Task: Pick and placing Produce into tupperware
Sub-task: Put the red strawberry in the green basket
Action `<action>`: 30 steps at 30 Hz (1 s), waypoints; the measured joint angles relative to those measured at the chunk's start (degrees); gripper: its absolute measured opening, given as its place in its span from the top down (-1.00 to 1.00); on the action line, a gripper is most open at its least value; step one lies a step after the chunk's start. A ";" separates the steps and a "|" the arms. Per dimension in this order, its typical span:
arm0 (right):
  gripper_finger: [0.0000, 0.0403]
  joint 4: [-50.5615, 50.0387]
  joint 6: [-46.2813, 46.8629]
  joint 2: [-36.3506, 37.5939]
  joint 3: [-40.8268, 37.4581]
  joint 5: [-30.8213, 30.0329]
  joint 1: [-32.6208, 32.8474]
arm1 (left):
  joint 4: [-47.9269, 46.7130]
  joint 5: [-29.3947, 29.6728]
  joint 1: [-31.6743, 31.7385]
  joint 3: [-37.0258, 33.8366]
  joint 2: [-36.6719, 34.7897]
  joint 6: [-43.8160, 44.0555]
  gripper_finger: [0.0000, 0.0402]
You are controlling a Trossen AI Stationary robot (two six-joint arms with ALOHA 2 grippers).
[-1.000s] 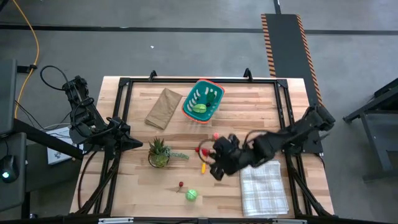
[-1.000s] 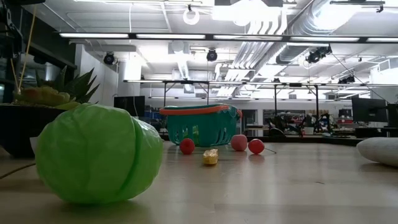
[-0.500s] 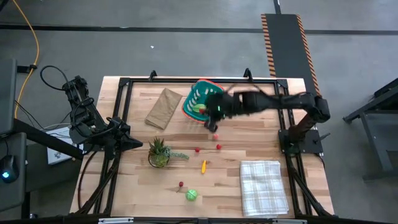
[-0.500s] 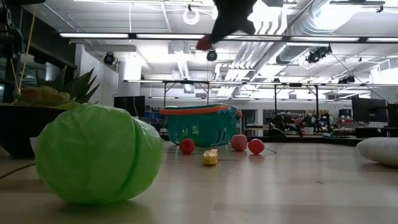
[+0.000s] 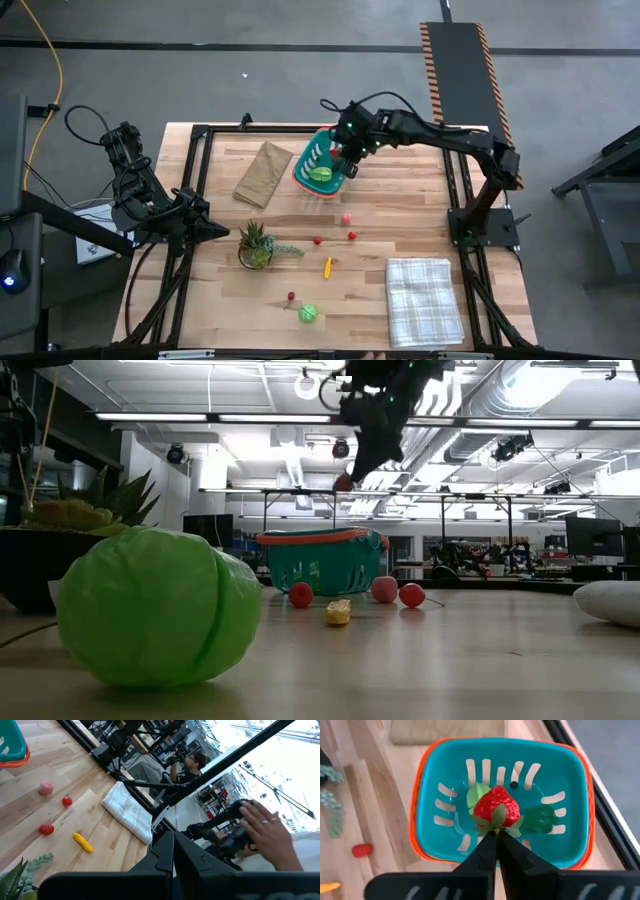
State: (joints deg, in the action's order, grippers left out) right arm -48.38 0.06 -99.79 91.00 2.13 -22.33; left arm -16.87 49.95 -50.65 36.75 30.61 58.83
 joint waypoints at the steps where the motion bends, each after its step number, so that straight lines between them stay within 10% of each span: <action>1: 1.00 0.47 -1.10 -0.79 0.00 1.26 -0.81 | 0.00 0.00 0.01 0.00 0.01 -0.01 1.00; 30: 1.00 10.12 8.09 -15.42 0.02 5.64 -4.50 | -0.01 0.00 0.01 0.00 0.02 0.00 1.00</action>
State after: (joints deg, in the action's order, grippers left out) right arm -38.26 8.16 -115.22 91.02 7.77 -26.83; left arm -16.88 49.95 -50.64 36.75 30.63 58.83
